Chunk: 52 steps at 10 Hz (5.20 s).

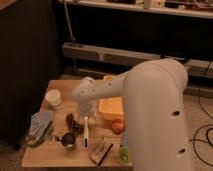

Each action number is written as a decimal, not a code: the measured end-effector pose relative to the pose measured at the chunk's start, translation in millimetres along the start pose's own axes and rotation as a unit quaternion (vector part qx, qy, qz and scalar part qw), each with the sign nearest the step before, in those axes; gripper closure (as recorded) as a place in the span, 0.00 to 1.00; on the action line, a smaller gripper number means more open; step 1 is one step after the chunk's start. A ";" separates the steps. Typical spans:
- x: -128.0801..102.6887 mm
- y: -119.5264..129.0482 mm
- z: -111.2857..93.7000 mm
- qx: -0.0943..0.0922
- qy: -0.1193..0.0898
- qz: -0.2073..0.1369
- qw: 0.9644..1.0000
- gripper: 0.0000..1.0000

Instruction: Place brush in tray

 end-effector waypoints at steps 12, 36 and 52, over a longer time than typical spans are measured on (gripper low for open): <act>-6.3 7.7 23.3 -0.008 0.010 -0.031 0.999 0.35; -17.7 16.5 -79.1 0.009 -0.025 -0.056 0.998 1.00; -13.6 -195.0 -177.1 0.067 -0.057 0.085 0.992 1.00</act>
